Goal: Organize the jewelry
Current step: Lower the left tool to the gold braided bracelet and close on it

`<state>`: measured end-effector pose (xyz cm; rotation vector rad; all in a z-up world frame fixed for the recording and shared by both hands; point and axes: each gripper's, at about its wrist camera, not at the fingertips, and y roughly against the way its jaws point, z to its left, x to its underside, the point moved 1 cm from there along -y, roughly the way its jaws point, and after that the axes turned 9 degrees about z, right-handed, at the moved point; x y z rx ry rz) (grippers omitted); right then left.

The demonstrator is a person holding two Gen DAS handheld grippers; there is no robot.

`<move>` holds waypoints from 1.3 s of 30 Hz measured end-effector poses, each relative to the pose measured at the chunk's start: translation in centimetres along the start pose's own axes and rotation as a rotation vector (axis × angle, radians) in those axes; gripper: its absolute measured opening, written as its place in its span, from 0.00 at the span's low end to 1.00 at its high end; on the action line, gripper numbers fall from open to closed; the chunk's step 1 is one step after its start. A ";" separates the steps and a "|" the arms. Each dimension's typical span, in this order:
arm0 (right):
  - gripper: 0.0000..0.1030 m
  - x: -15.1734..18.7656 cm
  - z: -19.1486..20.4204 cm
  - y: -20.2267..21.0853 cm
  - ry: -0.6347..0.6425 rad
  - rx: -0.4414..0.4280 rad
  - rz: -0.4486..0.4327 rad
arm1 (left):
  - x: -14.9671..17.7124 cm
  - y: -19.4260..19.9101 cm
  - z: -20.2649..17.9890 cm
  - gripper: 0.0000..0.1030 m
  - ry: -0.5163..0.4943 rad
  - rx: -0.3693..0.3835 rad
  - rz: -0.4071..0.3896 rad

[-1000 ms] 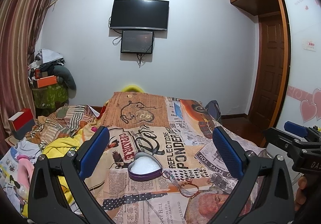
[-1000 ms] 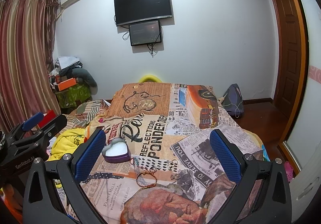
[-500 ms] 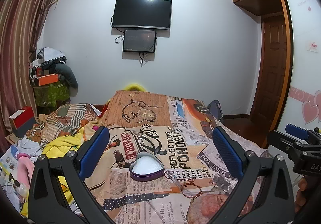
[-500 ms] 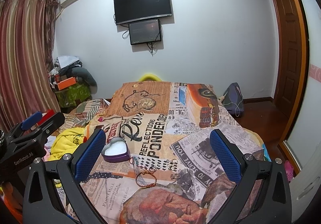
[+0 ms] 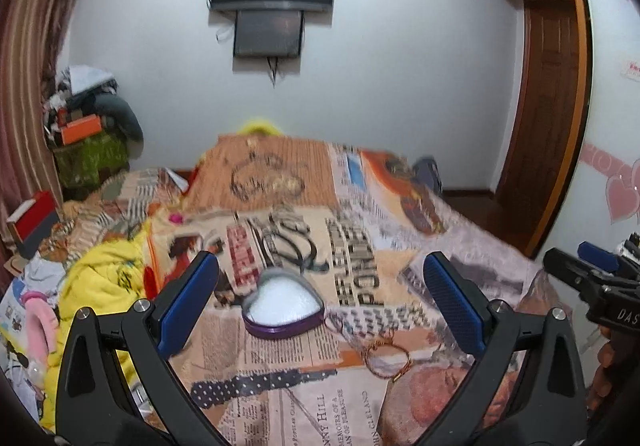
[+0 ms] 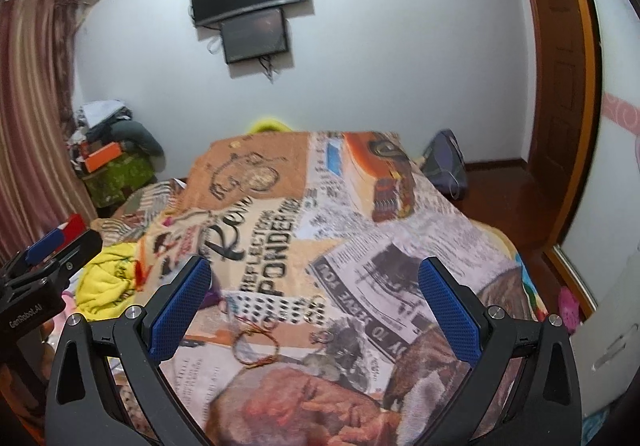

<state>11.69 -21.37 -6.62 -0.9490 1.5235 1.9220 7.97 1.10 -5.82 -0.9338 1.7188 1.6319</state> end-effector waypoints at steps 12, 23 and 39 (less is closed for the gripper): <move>0.89 3.1 -2.8 -6.0 0.042 0.038 0.226 | 4.8 -10.1 -1.2 0.79 -0.062 0.093 0.325; 0.59 4.8 -1.8 -10.8 0.074 -0.142 0.380 | 7.4 -14.4 -2.0 0.47 -0.110 0.165 0.482; 0.45 6.0 -1.4 -16.0 0.067 -0.228 0.523 | 8.3 -17.1 -3.6 0.27 -0.174 0.273 0.550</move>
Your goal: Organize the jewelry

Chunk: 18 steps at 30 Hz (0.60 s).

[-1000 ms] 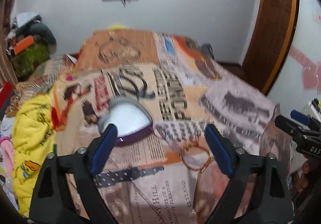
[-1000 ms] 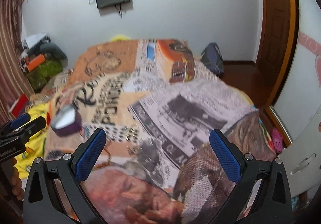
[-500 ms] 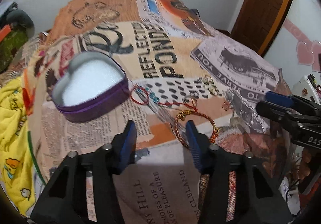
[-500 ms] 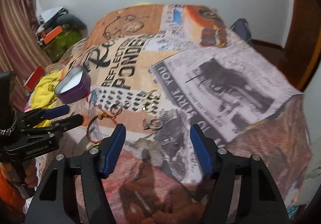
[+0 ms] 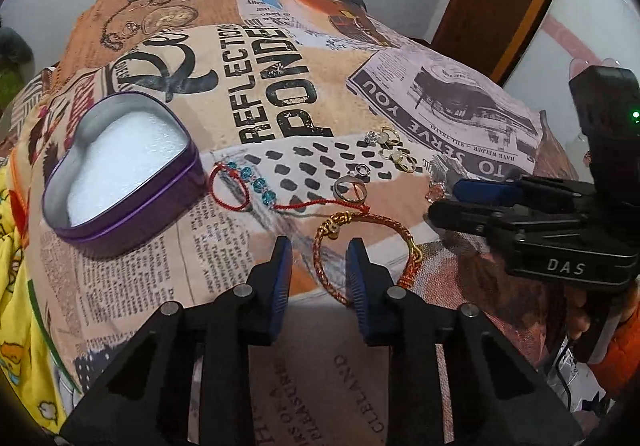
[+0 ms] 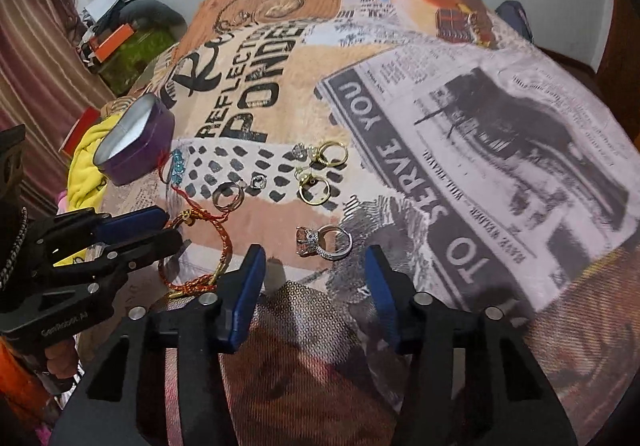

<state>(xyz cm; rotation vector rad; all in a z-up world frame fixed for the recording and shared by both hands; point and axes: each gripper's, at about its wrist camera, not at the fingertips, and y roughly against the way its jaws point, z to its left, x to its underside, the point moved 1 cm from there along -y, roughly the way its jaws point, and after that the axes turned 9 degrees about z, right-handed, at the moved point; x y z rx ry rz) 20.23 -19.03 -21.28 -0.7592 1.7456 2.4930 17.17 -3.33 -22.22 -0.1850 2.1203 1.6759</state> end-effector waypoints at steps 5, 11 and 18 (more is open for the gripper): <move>0.39 -0.2 0.1 -0.2 -0.002 0.007 -0.014 | -0.5 -0.5 0.0 0.13 -0.005 -0.013 0.000; 0.27 -0.3 0.3 -0.4 0.014 0.034 -0.028 | -0.6 -0.3 0.3 0.02 0.011 -0.012 0.002; 0.27 0.0 1.0 0.6 0.034 0.037 -0.032 | 0.0 0.7 -0.2 0.01 0.023 -0.004 -0.002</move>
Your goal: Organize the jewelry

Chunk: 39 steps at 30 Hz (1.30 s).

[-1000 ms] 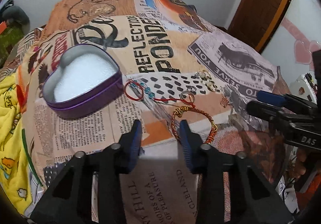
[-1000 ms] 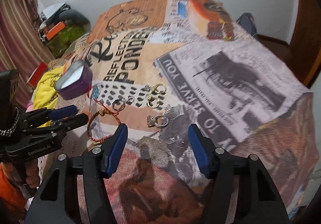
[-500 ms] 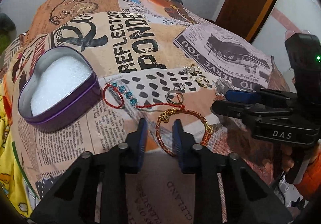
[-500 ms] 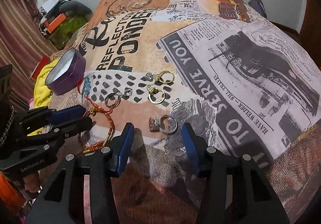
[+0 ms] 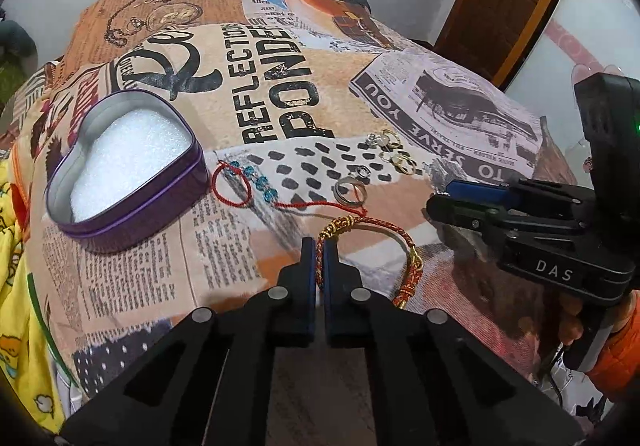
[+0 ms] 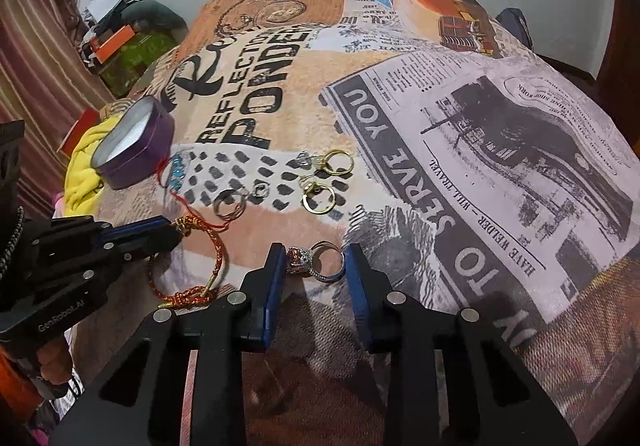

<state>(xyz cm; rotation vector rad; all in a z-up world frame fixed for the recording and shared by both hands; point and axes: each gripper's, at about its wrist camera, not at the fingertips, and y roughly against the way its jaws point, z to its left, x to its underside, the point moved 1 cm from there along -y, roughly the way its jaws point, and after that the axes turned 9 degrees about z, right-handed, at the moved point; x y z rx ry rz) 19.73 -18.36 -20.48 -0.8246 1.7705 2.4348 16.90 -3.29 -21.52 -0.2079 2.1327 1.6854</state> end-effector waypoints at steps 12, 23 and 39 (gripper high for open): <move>0.27 -0.4 2.0 4.3 0.018 0.004 -0.103 | 1.1 5.7 0.0 0.01 0.019 -0.057 -0.124; 0.27 -2.2 5.8 7.2 0.063 -0.018 -0.204 | 1.4 11.1 2.9 0.01 0.077 -0.101 -0.255; 0.27 -6.5 10.6 6.6 0.151 -0.072 -0.253 | -1.2 12.5 7.9 0.01 0.114 -0.162 -0.334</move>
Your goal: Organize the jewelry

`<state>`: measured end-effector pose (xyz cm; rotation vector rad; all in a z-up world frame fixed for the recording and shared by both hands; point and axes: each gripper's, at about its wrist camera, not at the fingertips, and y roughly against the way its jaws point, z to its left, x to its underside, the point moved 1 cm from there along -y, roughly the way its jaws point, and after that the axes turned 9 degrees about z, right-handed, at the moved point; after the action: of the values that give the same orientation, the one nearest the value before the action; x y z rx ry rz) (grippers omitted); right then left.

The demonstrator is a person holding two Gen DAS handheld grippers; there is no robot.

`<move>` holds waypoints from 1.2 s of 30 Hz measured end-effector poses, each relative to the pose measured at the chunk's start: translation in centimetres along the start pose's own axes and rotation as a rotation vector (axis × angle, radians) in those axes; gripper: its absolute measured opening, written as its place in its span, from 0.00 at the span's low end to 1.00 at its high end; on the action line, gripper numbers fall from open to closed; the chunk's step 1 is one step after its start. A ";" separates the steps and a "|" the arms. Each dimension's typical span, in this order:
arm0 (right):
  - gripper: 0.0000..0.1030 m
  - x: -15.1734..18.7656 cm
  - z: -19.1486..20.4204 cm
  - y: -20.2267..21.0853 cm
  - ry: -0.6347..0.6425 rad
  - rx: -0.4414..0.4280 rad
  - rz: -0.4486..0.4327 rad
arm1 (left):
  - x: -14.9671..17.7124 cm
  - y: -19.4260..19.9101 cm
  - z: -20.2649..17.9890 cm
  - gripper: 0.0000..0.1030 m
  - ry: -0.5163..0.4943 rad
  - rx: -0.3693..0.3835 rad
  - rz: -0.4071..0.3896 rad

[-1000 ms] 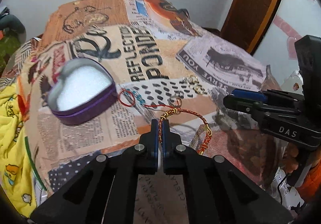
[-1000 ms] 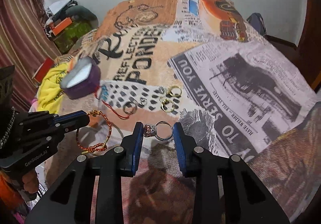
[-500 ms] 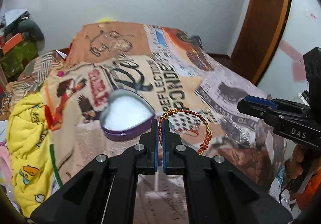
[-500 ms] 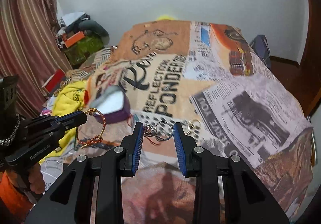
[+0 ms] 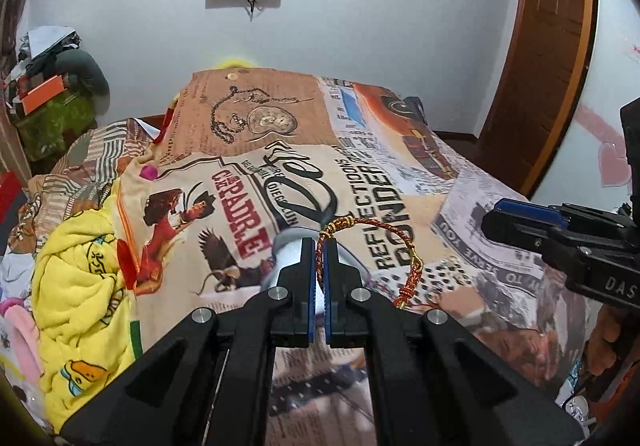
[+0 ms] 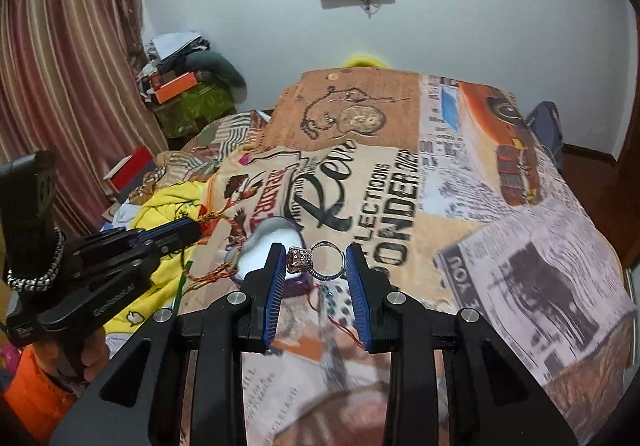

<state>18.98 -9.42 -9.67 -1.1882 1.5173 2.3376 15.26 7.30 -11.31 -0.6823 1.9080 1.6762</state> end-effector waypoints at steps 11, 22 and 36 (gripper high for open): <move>0.27 -1.9 0.9 -5.3 0.017 -0.049 0.064 | -0.5 -5.7 2.6 0.01 0.008 0.024 0.104; 0.27 -2.3 1.0 -9.5 0.048 -0.064 0.145 | -0.3 -8.5 3.0 0.01 -0.031 0.053 0.144; 0.27 -1.8 2.6 -12.0 0.098 -0.085 0.221 | 0.3 -6.2 5.1 0.07 -0.028 -0.043 0.098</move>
<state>24.45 -0.84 -16.69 -1.2278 1.6753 2.5422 19.40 11.62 -16.61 -0.5874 1.9187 1.7815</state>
